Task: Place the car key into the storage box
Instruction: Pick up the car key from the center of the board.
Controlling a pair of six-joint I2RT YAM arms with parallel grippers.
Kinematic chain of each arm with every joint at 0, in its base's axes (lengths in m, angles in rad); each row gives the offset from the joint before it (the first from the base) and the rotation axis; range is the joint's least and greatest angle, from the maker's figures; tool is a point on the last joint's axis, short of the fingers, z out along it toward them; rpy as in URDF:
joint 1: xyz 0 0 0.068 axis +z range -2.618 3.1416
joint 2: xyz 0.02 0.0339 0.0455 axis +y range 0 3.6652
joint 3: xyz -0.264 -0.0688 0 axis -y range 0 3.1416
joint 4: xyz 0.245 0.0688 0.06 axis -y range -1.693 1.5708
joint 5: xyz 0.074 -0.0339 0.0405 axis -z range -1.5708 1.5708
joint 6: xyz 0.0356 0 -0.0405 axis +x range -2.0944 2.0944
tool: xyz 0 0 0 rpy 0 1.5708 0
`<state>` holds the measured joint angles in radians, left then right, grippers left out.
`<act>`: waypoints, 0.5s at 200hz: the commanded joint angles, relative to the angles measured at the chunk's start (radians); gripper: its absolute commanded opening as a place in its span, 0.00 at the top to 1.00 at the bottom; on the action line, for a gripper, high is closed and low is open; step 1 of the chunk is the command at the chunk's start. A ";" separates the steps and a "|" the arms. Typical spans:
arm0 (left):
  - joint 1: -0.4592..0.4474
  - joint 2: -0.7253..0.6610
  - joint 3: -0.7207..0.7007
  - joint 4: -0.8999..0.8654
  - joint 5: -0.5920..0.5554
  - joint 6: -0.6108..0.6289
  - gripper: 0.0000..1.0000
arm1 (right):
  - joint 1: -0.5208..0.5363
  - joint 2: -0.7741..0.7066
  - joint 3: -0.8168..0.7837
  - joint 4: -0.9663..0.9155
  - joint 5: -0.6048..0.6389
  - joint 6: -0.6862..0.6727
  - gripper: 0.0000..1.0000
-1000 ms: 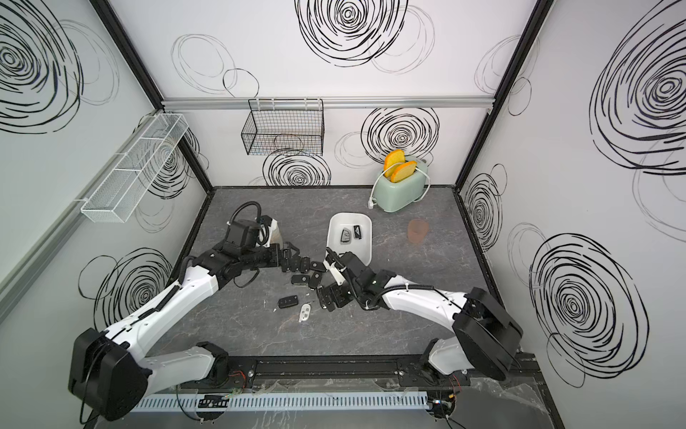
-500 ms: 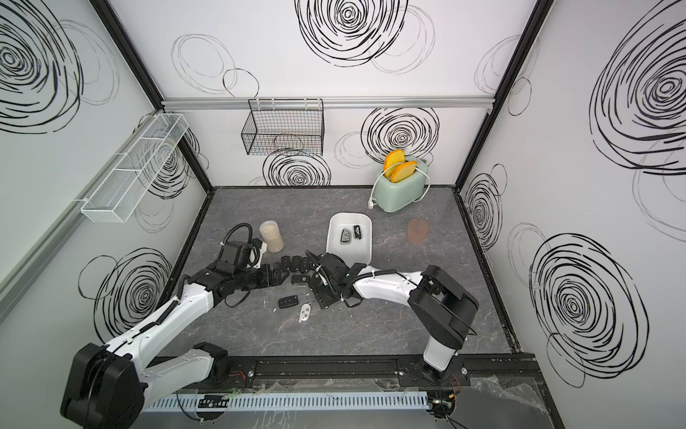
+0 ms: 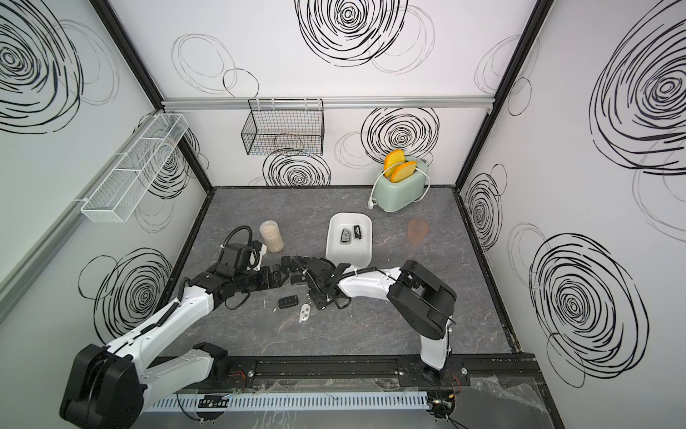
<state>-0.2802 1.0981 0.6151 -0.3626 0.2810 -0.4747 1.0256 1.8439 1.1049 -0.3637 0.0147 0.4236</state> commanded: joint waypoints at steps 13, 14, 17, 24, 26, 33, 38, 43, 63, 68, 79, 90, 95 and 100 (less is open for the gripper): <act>0.005 -0.022 -0.012 0.036 -0.019 0.007 0.02 | 0.008 0.050 0.028 -0.080 0.031 0.016 0.68; 0.004 -0.022 -0.012 0.036 -0.019 0.007 0.02 | 0.008 0.050 0.027 -0.082 0.030 0.016 0.69; 0.005 -0.022 -0.012 0.036 -0.020 0.007 0.02 | 0.009 0.052 0.028 -0.082 0.031 0.017 0.69; 0.004 -0.024 -0.012 0.035 -0.019 0.007 0.02 | 0.009 0.052 0.029 -0.084 0.032 0.017 0.69; 0.004 -0.024 -0.013 0.036 -0.020 0.007 0.02 | 0.009 0.052 0.029 -0.084 0.032 0.017 0.69; 0.005 -0.025 -0.014 0.036 -0.020 0.009 0.02 | 0.009 0.052 0.029 -0.084 0.032 0.017 0.71; 0.004 -0.025 -0.015 0.036 -0.020 0.008 0.02 | 0.008 0.051 0.030 -0.084 0.033 0.017 0.72; 0.004 -0.024 -0.015 0.036 -0.022 0.008 0.02 | 0.010 0.049 0.029 -0.082 0.033 0.017 0.72; 0.005 -0.025 -0.015 0.036 -0.022 0.008 0.02 | 0.010 0.041 0.027 -0.082 0.034 0.016 0.73; 0.005 -0.024 -0.015 0.036 -0.020 0.008 0.02 | 0.010 0.036 0.026 -0.082 0.035 0.017 0.73; 0.004 -0.025 -0.014 0.036 -0.019 0.007 0.02 | 0.009 0.014 0.019 -0.078 0.037 0.015 0.73; 0.004 -0.023 -0.011 0.036 -0.016 0.007 0.02 | 0.010 -0.021 0.006 -0.064 0.035 0.015 0.73; 0.004 -0.022 -0.010 0.036 -0.016 0.007 0.02 | 0.007 -0.043 -0.003 -0.056 0.032 0.015 0.73; 0.004 -0.021 -0.008 0.036 -0.014 0.005 0.02 | 0.005 -0.064 -0.013 -0.048 0.029 0.015 0.73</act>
<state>-0.2802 1.0870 0.6090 -0.3626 0.2699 -0.4744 1.0264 1.8553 1.1297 -0.3847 0.0315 0.4240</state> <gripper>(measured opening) 0.982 0.317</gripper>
